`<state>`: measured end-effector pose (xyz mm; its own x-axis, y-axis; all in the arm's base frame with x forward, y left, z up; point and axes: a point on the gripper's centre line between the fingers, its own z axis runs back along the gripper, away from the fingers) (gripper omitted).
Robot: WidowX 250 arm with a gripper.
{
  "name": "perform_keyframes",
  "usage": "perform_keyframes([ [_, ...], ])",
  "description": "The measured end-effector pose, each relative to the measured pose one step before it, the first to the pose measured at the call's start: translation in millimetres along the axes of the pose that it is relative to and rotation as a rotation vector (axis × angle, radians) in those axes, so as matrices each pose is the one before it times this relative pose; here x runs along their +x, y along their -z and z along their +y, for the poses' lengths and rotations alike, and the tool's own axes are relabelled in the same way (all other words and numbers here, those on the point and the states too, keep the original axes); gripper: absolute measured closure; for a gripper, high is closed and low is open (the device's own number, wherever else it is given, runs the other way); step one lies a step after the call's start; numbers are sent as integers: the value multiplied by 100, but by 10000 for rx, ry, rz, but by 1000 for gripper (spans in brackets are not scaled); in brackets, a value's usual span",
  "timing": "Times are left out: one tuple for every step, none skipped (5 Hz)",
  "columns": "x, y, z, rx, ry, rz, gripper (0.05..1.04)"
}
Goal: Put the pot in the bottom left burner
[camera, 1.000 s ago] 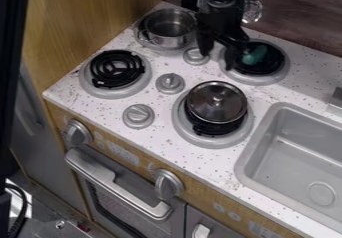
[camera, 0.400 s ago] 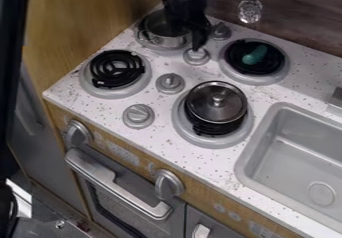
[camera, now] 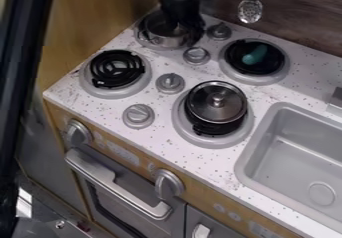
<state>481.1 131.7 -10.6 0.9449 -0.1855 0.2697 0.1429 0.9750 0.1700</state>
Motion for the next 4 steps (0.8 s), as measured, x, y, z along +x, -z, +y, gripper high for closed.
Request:
perform_keyframes([
  [427, 1263, 314, 41, 33, 51, 140],
  [124, 304, -156, -31, -49, -97, 421],
  [-48, 67, -64, -33, 11, 19, 718],
  [125, -6, -156, -18, 39, -42, 929],
])
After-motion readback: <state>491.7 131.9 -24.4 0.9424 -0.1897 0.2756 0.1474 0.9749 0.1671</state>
